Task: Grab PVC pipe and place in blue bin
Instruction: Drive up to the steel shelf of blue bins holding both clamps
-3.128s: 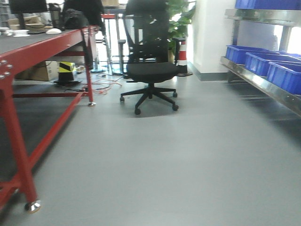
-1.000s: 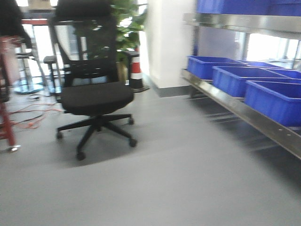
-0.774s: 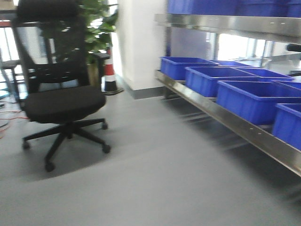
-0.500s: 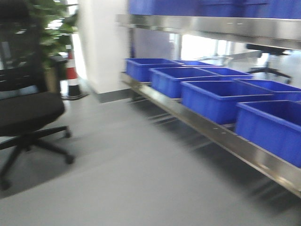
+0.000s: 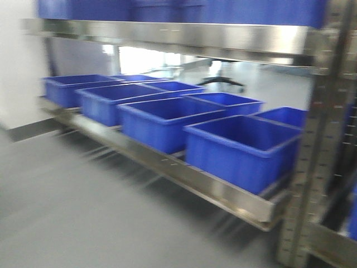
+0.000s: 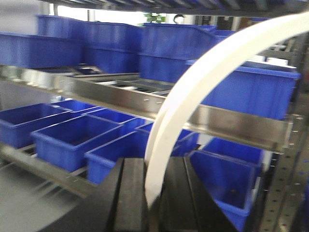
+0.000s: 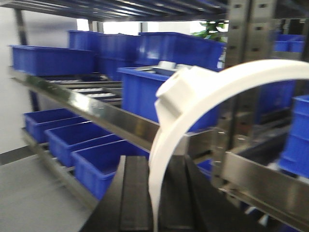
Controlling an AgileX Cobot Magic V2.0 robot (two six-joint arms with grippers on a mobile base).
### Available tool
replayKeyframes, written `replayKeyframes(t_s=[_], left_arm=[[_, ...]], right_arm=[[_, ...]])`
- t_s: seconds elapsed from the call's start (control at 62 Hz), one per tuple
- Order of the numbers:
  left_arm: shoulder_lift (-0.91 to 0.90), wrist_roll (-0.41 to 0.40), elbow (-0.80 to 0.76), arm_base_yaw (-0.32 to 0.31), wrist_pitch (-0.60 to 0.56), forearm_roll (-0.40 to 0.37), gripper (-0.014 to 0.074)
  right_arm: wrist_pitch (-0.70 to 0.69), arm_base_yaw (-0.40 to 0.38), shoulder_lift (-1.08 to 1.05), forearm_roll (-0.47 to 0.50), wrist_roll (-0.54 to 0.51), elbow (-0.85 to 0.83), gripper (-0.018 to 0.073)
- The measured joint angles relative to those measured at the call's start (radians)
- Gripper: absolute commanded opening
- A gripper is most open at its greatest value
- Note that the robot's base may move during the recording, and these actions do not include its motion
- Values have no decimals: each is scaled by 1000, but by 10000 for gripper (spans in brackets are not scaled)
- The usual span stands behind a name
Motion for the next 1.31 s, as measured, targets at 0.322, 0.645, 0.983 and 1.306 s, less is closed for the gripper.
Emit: replayKeyframes(t_s=[0.322, 0.645, 0.983, 1.306], left_arm=[[0, 0, 0, 0, 0, 0, -111], [0, 0, 0, 0, 0, 0, -111], [0, 0, 0, 0, 0, 0, -111], [0, 0, 0, 0, 0, 0, -111]], right_arm=[[0, 0, 0, 0, 0, 0, -160], [0, 0, 0, 0, 0, 0, -160], [0, 0, 0, 0, 0, 0, -160], [0, 0, 0, 0, 0, 0, -160]])
